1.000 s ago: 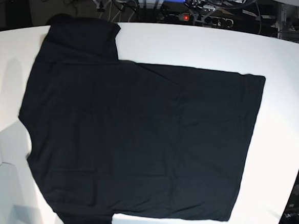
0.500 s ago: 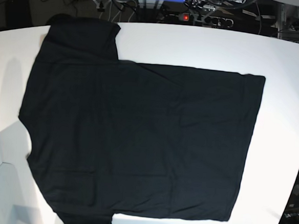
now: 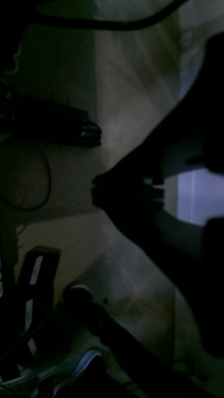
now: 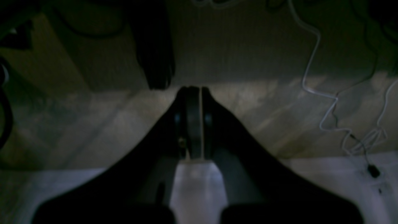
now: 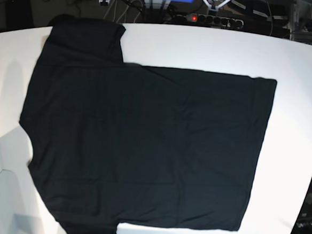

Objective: Fold the T-shirt properly
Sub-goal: 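Lower both grippers to the shoulder corners of the black T-shirt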

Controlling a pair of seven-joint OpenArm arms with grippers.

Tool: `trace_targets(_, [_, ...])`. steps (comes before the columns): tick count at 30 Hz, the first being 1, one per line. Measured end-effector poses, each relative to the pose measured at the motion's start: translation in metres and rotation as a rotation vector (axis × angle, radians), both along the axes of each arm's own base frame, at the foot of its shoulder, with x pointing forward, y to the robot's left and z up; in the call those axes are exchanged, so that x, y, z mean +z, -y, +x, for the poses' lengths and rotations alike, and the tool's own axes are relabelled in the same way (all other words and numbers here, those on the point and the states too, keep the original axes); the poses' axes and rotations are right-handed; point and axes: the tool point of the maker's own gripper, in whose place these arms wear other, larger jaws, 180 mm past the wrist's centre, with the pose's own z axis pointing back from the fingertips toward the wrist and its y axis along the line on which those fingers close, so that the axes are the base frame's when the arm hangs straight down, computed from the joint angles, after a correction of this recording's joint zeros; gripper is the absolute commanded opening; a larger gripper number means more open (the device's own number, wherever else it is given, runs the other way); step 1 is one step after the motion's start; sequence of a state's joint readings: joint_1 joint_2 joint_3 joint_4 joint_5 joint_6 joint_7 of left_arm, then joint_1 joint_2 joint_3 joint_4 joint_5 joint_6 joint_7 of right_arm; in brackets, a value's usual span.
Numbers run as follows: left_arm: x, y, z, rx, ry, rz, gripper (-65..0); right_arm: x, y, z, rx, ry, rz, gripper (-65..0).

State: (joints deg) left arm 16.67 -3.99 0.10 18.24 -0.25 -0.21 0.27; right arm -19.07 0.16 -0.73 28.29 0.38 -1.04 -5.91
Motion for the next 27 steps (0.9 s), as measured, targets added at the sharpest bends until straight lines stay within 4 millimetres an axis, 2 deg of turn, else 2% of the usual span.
trace_targets(3, [0.011,-0.009,-0.005,-0.012,0.046,0.015,-65.0,0.017,0.003,-0.006,0.009,0.053,-0.002,-65.0])
trace_targets(6, [0.026,-0.01,-0.006,-0.034,0.103,0.0,-65.0,0.038,0.004,-0.01,0.014,0.108,-0.003,-65.0])
trace_targets(11, [0.064,-0.016,-0.004,-0.082,0.208,-0.005,-65.0,0.075,0.019,0.001,0.045,0.222,-0.023,-65.0])
trace_targets(14, [0.091,-0.02,0.007,-0.106,0.283,0.003,-65.0,0.099,0.025,0.008,0.063,0.279,-0.035,-65.0])
trace_targets(19, [0.133,-0.009,0.028,-0.118,0.401,-0.04,-65.0,0.142,0.029,0.019,0.09,0.368,-0.042,-65.0])
trace_targets(24, [0.177,-0.032,0.046,-0.02,0.498,-0.01,-65.0,0.191,0.03,0.047,0.129,0.489,-0.046,-65.0])
trace_targets(27, [0.201,-0.039,0.064,-0.018,0.571,0.009,-59.4,0.216,0.037,0.055,0.123,0.533,-0.07,-65.0])
